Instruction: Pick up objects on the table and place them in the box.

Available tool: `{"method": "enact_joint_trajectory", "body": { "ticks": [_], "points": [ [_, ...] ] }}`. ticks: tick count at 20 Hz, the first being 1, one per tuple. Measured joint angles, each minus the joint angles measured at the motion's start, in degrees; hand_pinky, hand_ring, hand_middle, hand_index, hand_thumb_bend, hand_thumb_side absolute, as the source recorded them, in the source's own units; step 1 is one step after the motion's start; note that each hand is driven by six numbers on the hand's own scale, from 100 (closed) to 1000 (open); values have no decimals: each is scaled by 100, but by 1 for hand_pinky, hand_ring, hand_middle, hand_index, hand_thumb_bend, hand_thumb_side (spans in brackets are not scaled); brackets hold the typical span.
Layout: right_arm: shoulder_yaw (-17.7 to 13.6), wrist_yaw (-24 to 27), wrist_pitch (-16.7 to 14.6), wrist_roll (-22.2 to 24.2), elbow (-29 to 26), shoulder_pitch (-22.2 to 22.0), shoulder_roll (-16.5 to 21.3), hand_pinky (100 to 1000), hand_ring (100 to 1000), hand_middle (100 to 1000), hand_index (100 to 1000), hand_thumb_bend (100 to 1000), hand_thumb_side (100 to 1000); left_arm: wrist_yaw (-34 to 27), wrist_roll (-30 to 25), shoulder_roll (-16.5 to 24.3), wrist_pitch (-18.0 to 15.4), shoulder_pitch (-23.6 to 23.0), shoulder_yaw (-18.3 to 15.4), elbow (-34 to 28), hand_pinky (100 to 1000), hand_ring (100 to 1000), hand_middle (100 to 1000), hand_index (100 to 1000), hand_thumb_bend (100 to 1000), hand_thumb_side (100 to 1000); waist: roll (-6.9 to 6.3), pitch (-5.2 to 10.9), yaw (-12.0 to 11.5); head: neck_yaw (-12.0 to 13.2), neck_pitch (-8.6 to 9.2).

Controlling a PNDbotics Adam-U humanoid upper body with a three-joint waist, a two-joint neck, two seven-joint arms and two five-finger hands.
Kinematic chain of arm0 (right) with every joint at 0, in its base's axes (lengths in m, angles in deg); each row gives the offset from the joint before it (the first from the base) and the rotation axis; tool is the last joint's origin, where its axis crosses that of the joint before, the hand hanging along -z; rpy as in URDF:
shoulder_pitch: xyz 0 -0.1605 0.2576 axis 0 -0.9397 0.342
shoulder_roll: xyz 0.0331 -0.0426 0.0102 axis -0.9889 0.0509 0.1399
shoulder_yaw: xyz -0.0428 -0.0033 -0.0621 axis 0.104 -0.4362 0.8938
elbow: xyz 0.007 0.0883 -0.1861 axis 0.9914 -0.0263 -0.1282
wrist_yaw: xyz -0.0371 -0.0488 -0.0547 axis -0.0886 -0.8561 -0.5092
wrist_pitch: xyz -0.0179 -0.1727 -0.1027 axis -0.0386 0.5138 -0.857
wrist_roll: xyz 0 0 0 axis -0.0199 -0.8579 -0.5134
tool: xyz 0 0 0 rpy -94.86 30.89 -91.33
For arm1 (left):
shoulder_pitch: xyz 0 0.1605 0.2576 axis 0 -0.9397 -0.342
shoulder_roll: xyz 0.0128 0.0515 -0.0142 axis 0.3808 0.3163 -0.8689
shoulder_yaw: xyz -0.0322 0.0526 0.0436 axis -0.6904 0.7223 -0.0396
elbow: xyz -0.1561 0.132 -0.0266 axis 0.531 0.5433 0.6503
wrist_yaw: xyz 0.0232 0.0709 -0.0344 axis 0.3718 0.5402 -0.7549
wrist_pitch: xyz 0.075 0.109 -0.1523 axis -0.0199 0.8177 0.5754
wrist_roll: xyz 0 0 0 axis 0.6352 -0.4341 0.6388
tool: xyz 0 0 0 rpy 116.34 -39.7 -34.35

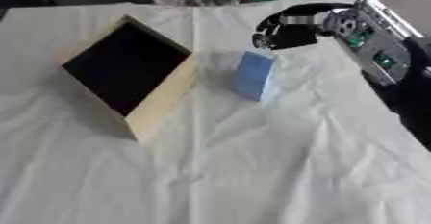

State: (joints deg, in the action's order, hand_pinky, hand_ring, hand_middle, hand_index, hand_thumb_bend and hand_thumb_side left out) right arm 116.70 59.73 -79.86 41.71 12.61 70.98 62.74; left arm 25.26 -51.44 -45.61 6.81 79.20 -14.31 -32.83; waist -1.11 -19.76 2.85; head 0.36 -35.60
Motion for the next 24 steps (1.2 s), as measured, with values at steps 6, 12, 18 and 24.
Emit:
{"method": "enact_joint_trajectory", "body": {
  "ticks": [6,12,18,24],
  "points": [
    [36,183,120,43,-249,-114,28,826,872,846,975,121,801,0,-3,0,4,0,0,0,645,533,576,708,286,109,11,0,26,2,0],
    [31,236,174,99,-417,-297,69,832,879,850,974,133,738,0,-8,0,8,0,0,0,645,533,576,708,287,106,11,0,26,3,0],
    [-14,237,272,87,-463,-479,70,839,889,855,976,135,798,-2,-20,0,19,0,0,0,644,533,576,708,285,106,11,0,23,0,1],
    [-22,94,338,-17,-447,-611,60,849,902,866,988,164,838,-16,-33,0,29,0,1,0,644,533,575,708,283,108,11,0,0,-6,42]
  ]
}}
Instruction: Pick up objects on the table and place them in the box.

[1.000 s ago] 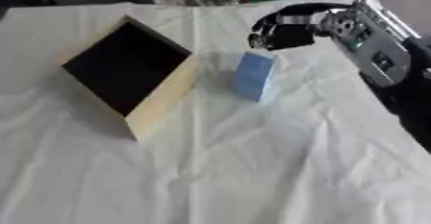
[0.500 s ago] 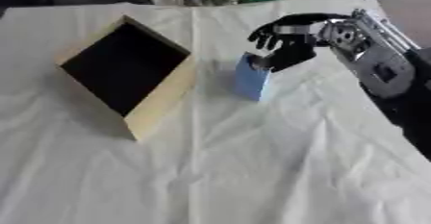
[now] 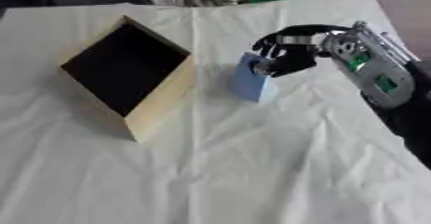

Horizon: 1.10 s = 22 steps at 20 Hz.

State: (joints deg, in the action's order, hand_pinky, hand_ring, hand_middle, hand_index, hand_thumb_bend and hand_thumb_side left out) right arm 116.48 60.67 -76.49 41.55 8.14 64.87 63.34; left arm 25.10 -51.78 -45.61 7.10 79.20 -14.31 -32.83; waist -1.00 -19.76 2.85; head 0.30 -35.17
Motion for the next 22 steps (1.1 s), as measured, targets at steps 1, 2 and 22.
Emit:
{"method": "enact_joint_trajectory", "body": {
  "ticks": [1,2,22],
  "points": [
    [0,-56,-3,-38,31,-14,-13,849,902,866,989,163,840,0,-2,0,1,0,0,0,644,533,575,708,283,108,0,0,-11,-2,2],
    [1,-110,-11,-76,69,-28,-28,850,904,867,991,166,844,-1,-5,0,2,0,0,0,644,533,575,708,283,109,0,0,-17,-3,3],
    [56,-661,-272,-228,513,-67,-335,840,883,806,978,215,742,-32,-88,-48,16,-6,1,0,645,533,571,706,274,115,0,0,-76,-28,5]
  ]
}}
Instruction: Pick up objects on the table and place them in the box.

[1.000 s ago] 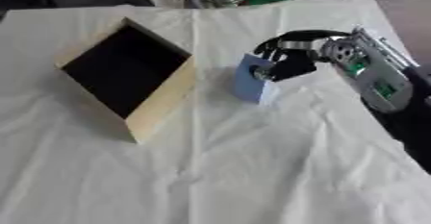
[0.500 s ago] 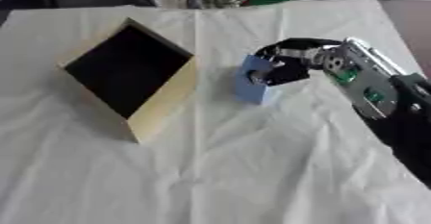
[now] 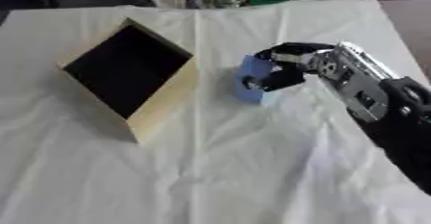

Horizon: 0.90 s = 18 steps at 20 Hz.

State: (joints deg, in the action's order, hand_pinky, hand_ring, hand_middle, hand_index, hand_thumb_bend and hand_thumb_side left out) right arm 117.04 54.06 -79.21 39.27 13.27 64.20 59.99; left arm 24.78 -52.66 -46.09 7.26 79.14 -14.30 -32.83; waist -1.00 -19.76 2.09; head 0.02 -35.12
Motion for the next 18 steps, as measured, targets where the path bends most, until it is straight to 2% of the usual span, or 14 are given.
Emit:
{"method": "enact_joint_trajectory", "body": {
  "ticks": [3,6,8,12,14,18],
  "points": [
    [-21,-17,-11,-58,27,12,-43,829,857,718,928,100,677,-2,-10,0,7,0,0,0,646,533,571,705,273,117,0,0,-1,0,0],
    [-33,12,49,-215,20,13,-76,818,835,658,869,100,513,-2,-17,-1,12,0,0,0,646,533,571,705,272,118,0,0,-2,2,0],
    [-30,79,108,-321,-13,15,-80,814,826,643,852,100,427,-8,-24,-1,15,0,0,0,646,533,571,705,271,119,0,0,-2,3,0],
    [-3,265,242,-450,-94,19,-81,806,806,619,829,100,185,-15,-34,-1,13,0,0,0,646,534,572,705,270,120,0,0,-2,3,0],
    [3,359,319,-463,-131,25,-81,803,797,607,816,100,151,-16,-42,-1,14,0,1,0,646,534,572,705,270,120,0,0,-2,3,0],
    [35,542,468,-442,-223,26,-81,792,781,587,794,100,177,-19,-54,-1,24,0,1,0,647,534,572,705,269,120,0,0,-3,3,2]
  ]
}}
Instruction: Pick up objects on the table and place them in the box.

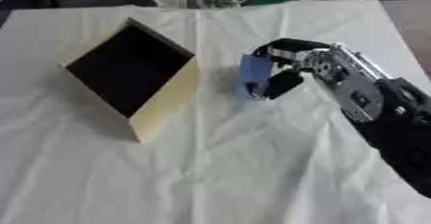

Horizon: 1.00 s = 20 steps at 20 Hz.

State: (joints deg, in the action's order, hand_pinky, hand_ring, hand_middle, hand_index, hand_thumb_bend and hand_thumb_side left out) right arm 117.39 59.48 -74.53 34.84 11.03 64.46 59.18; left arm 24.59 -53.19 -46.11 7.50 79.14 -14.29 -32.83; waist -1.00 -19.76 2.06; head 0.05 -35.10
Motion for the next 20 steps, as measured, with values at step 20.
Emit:
{"method": "enact_joint_trajectory", "body": {
  "ticks": [20],
  "points": [
    [-411,635,-119,-667,-373,1003,35,789,747,561,753,100,199,-24,-8,0,7,5,34,0,647,535,570,703,266,118,0,0,-52,-33,45]
  ]
}}
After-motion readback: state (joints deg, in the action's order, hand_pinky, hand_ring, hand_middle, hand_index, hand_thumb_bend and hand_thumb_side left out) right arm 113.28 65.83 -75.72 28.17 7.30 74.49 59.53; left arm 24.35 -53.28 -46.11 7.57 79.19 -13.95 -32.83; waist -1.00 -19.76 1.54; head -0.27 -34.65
